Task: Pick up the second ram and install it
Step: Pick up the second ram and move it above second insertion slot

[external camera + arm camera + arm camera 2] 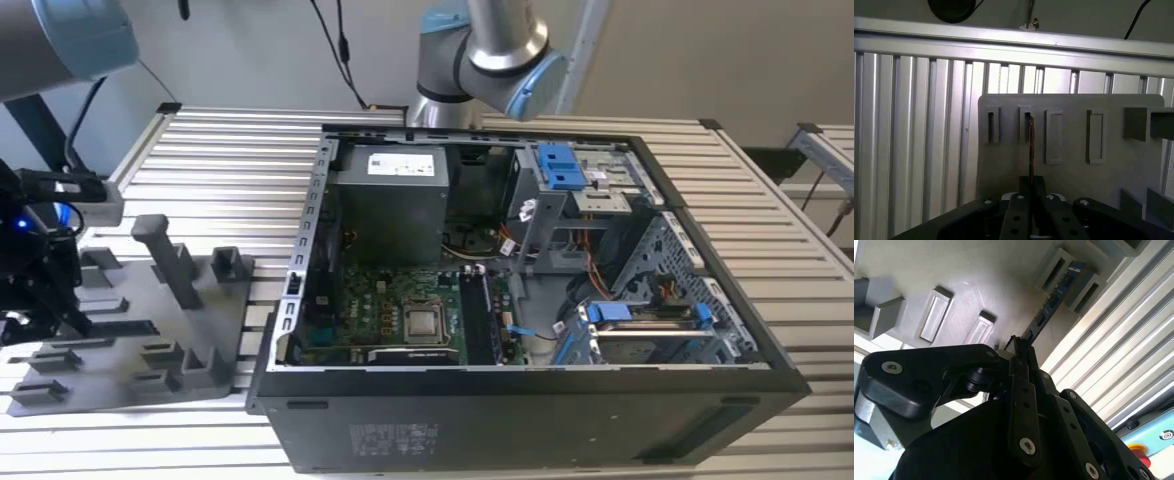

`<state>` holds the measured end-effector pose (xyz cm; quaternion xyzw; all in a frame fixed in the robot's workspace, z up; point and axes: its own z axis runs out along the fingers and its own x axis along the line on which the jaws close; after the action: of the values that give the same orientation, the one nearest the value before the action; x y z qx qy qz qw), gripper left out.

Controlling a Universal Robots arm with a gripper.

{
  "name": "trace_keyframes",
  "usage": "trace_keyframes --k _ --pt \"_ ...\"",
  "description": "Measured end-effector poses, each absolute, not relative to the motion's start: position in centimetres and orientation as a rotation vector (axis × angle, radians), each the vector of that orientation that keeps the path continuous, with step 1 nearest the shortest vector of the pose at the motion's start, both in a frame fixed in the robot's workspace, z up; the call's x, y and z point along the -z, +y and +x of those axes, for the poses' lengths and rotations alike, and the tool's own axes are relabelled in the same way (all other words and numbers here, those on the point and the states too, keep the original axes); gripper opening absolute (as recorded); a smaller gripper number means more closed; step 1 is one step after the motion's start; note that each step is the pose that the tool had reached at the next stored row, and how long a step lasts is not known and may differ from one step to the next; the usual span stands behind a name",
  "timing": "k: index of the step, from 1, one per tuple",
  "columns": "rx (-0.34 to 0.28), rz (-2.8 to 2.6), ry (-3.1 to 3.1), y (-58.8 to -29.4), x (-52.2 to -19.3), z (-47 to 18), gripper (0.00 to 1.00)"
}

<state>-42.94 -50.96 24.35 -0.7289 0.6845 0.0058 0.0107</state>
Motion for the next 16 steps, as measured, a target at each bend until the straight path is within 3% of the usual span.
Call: trace_keyframes --k 16 --pt "-0.017 -2.275 2.137 -50.96 -25.22 -42.95 0.14"
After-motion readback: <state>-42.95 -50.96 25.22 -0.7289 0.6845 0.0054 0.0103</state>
